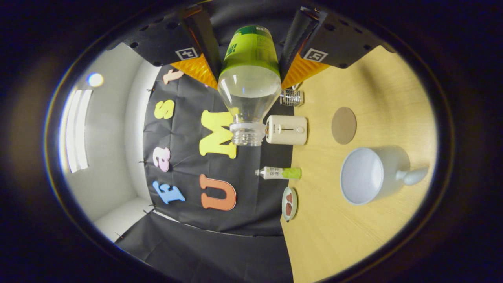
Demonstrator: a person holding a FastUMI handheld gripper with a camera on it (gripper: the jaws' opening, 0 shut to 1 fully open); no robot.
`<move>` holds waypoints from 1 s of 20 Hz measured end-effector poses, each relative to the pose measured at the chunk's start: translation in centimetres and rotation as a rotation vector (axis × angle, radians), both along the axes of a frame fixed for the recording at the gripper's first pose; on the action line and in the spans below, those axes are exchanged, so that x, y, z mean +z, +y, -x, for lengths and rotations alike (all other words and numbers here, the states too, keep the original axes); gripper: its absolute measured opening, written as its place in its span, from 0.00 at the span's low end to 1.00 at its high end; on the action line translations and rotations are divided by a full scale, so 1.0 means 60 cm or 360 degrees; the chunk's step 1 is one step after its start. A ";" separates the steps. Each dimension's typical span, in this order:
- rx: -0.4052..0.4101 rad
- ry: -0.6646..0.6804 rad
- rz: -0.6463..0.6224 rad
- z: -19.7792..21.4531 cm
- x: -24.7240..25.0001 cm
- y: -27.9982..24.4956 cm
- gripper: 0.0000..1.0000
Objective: Take the bottle from table, then pour the juice into the cup, finally place the bottle on the coaster
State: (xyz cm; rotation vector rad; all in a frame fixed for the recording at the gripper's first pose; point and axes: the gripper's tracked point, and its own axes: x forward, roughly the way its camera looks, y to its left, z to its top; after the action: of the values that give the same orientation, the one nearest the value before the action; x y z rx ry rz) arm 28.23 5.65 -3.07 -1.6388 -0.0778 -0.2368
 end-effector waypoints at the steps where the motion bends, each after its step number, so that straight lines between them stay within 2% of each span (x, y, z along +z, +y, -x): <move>1: 0.0001 -0.0007 0.0033 0.003 0.001 0.002 0.82; 10: -0.0022 -0.0011 0.0304 0.002 -0.010 0.028 0.82; 20: -0.0064 -0.0013 0.0359 0.001 -0.004 0.026 0.82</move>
State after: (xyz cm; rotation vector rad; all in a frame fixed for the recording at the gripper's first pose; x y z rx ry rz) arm 28.19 7.20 -3.30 -1.8651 -0.0803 -0.2733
